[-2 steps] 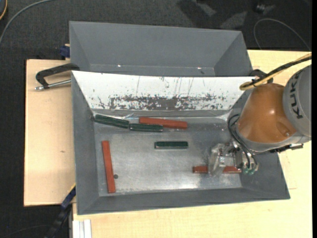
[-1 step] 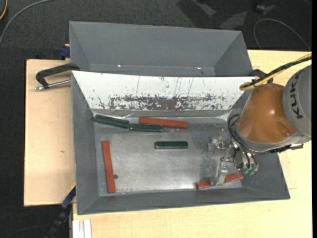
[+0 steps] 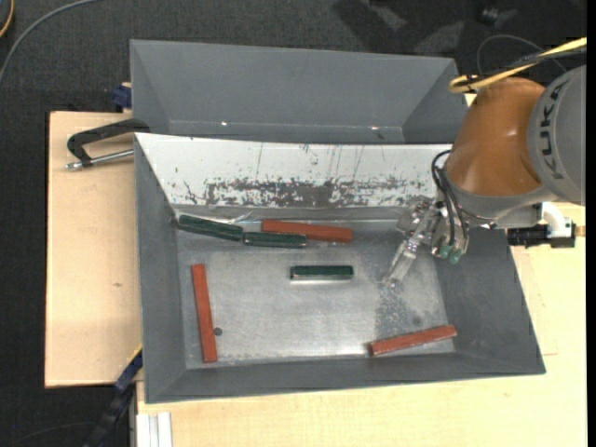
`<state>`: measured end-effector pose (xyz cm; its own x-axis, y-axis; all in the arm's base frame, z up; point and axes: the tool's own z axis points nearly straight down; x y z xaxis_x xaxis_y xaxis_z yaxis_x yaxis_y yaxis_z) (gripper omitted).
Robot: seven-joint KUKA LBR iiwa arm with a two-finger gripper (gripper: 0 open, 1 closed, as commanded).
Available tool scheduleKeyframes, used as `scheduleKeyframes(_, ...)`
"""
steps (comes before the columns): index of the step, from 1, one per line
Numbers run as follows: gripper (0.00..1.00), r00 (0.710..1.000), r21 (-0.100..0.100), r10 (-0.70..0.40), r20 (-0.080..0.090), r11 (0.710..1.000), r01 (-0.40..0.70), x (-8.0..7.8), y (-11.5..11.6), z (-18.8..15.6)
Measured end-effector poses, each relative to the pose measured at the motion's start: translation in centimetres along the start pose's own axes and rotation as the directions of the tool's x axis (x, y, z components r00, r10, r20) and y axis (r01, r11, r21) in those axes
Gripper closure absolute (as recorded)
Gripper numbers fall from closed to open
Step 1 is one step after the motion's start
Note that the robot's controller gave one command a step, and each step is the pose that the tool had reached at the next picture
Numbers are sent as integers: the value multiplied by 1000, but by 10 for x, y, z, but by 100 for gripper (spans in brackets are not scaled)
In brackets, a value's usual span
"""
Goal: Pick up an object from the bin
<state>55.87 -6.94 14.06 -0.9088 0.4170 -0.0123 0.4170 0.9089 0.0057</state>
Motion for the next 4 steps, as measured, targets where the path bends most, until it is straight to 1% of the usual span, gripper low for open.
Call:
scheduleKeyframes(1,0,1000,4,12,-18,1000,-11,15,55,74)
scheduleKeyframes(2,0,999,-2,-48,-8,999,48,19,137,70)
scheduleKeyframes(3,0,994,5,107,-14,994,-107,55,155,70)
scheduleKeyframes(4,0,987,10,160,-14,987,-160,56,189,71)
